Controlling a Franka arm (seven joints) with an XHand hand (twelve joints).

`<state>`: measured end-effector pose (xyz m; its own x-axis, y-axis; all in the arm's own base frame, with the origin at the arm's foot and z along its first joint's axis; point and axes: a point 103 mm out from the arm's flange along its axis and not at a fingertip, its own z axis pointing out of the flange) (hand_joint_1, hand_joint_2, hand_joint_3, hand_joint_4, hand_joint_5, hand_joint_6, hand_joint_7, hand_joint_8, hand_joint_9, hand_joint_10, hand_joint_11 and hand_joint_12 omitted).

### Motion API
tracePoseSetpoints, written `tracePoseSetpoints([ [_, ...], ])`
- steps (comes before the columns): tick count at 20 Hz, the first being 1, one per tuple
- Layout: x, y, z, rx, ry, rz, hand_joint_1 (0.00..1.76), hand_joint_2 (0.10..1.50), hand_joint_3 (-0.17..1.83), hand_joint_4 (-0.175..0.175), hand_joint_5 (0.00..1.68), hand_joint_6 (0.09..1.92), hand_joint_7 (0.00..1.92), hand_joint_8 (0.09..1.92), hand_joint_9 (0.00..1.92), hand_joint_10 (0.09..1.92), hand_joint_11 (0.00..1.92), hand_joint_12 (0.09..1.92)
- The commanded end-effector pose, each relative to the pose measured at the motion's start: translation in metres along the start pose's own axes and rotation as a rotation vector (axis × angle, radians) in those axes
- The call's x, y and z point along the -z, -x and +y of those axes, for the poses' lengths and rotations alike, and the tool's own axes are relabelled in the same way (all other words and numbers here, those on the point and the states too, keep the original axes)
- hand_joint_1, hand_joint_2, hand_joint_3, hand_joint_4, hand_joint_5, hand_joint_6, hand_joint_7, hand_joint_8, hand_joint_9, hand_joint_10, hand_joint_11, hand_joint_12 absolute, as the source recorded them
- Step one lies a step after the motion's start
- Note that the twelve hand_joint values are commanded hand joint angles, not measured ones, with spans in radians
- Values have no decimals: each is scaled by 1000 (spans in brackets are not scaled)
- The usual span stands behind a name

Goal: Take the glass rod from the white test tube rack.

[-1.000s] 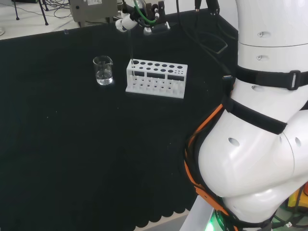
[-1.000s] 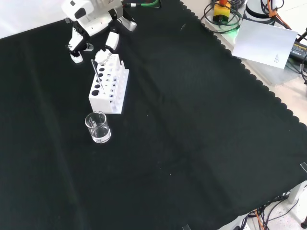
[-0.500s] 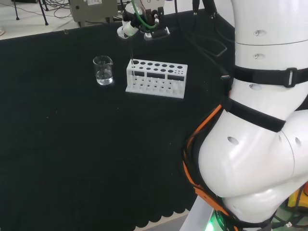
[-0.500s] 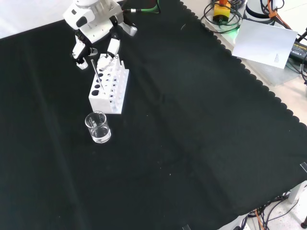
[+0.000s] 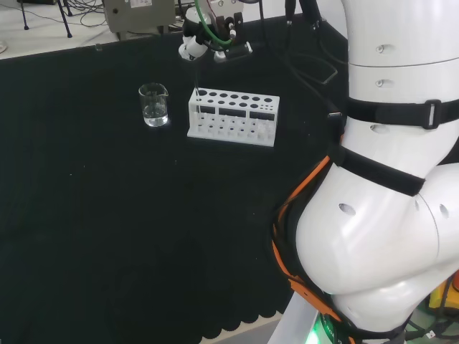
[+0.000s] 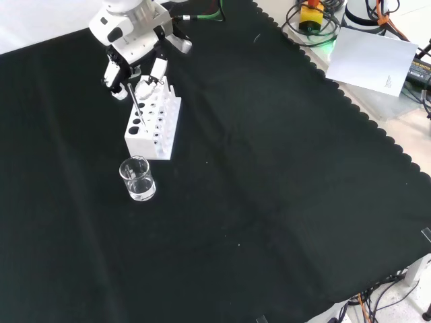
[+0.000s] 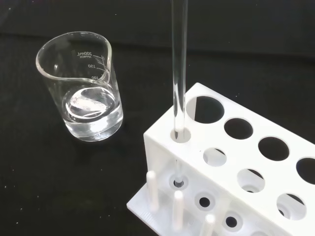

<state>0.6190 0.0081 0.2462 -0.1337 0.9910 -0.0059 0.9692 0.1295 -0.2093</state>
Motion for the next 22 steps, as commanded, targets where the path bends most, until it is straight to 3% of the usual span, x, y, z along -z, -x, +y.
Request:
tracePoseSetpoints([
  [1, 1, 0, -1, 3, 8, -7, 873, 963, 495, -175, 656, 1011, 853, 1227, 1447, 1267, 1628, 1244],
  [7, 1, 0, 0, 3, 21, 9, 976, 932, 549, -175, 704, 998, 881, 1234, 1541, 1195, 1767, 1162],
  [9, 1, -1, 0, 1, 59, 18, 1061, 1055, 312, -175, 767, 1183, 900, 1253, 1567, 1172, 1828, 1102],
  [12, 1, -5, -1, 1, 134, 31, 1212, 1110, 156, -175, 793, 1115, 934, 1328, 1598, 1164, 1887, 990],
  [13, 1, -6, -1, 2, 160, 50, 1229, 1091, 190, -175, 801, 1098, 935, 1351, 1607, 1168, 1868, 963],
  [17, 4, -11, -6, -17, 287, 104, 1261, 830, 688, -175, 869, 1120, 985, 1451, 1590, 1185, 1693, 965],
  [22, 21, -13, -15, -18, 372, 145, 1288, 690, 856, -175, 979, 1016, 1088, 1353, 1521, 1148, 1596, 891],
])
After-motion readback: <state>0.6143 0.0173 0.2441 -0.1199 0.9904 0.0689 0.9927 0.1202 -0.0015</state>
